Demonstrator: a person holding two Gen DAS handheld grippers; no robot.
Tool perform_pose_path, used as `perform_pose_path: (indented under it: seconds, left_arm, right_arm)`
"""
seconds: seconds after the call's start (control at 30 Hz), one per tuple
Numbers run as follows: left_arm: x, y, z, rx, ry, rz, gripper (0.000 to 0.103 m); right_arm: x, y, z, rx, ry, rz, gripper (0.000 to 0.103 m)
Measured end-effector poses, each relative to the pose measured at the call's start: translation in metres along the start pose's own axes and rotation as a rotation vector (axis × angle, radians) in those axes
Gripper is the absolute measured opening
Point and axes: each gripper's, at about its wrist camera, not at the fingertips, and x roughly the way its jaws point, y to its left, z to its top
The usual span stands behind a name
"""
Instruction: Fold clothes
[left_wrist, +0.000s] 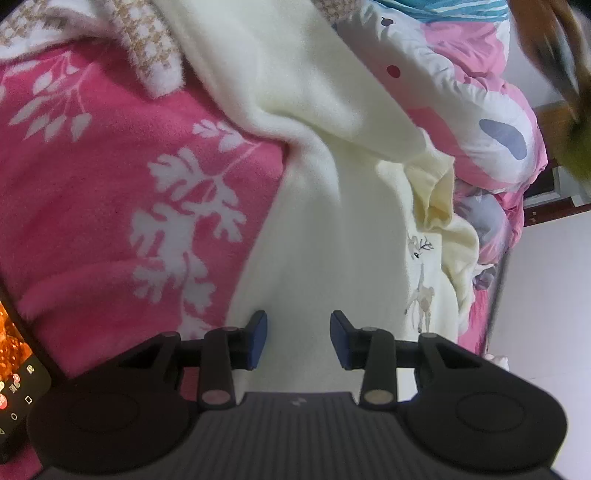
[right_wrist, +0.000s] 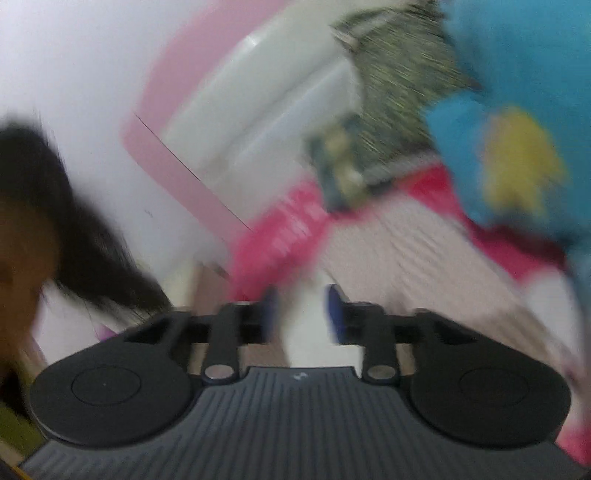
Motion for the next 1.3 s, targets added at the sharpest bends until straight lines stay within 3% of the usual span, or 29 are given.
perform_pose_path:
  seconds: [0.13,0.23,0.37,0.4,0.43,0.5,0.6,0.67,0.8,0.87,0.9,0.97,1.07,1.1,1.13,1.23,1.3]
  left_arm:
    - [0.001,-0.003,0.0,0.02,0.006,0.007,0.039]
    - [0.002,-0.004,0.001,0.04,0.013,0.014,0.039]
    - [0.003,-0.008,0.001,0.073,0.024,0.028,0.039]
    - [0.003,-0.009,0.001,0.084,0.026,0.031,0.039]
    - [0.004,-0.01,0.002,0.094,0.029,0.035,0.039]
    - [0.004,-0.011,0.001,0.11,0.033,0.041,0.039]
    - [0.004,-0.014,0.0,0.136,0.038,0.054,0.039]
    - [0.004,-0.015,-0.001,0.149,0.041,0.063,0.039]
    - [0.003,-0.015,-0.002,0.153,0.041,0.067,0.04]
    - [0.003,-0.014,-0.002,0.149,0.04,0.064,0.04]
    - [0.003,-0.014,-0.001,0.147,0.041,0.062,0.04]
    - [0.003,-0.013,0.0,0.141,0.043,0.058,0.04]
    - [0.003,-0.013,0.0,0.135,0.044,0.054,0.04]
    - [0.003,-0.012,0.0,0.133,0.044,0.052,0.04]
    - [0.003,-0.012,0.0,0.133,0.044,0.052,0.04]
    - [0.002,-0.012,0.0,0.138,0.045,0.051,0.04]
    - [0.001,-0.011,0.0,0.139,0.045,0.048,0.04]
  right_arm:
    - [-0.021,0.007,-0.065,-0.102,0.19,-0.262,0.056]
    - [-0.018,0.01,-0.112,-0.222,0.345,-0.391,0.057]
    - [0.001,0.005,-0.164,-0.448,0.476,-0.561,0.057]
    - [0.007,0.0,-0.171,-0.5,0.499,-0.606,0.047]
    - [0.015,-0.007,-0.175,-0.548,0.516,-0.646,0.026]
    - [0.026,-0.023,-0.168,-0.576,0.466,-0.717,0.022]
    - [0.036,-0.05,-0.134,-0.494,0.236,-0.798,0.028]
    - [0.042,-0.072,-0.117,-0.365,0.144,-0.791,0.034]
    - [0.03,-0.081,-0.113,-0.251,0.079,-0.765,0.035]
    - [0.009,-0.071,-0.114,-0.21,0.015,-0.75,0.047]
    - [-0.004,-0.065,-0.115,-0.187,-0.026,-0.74,0.059]
    - [-0.028,-0.052,-0.119,-0.158,-0.111,-0.742,0.074]
    - [-0.05,-0.033,-0.126,-0.138,-0.194,-0.805,0.077]
    - [-0.051,-0.031,-0.128,-0.115,-0.192,-0.793,0.068]
    - [-0.049,-0.032,-0.13,-0.081,-0.174,-0.75,0.049]
    - [-0.023,-0.038,-0.138,-0.021,-0.097,-0.62,0.026]
    - [0.003,-0.047,-0.142,0.012,-0.037,-0.546,0.021]
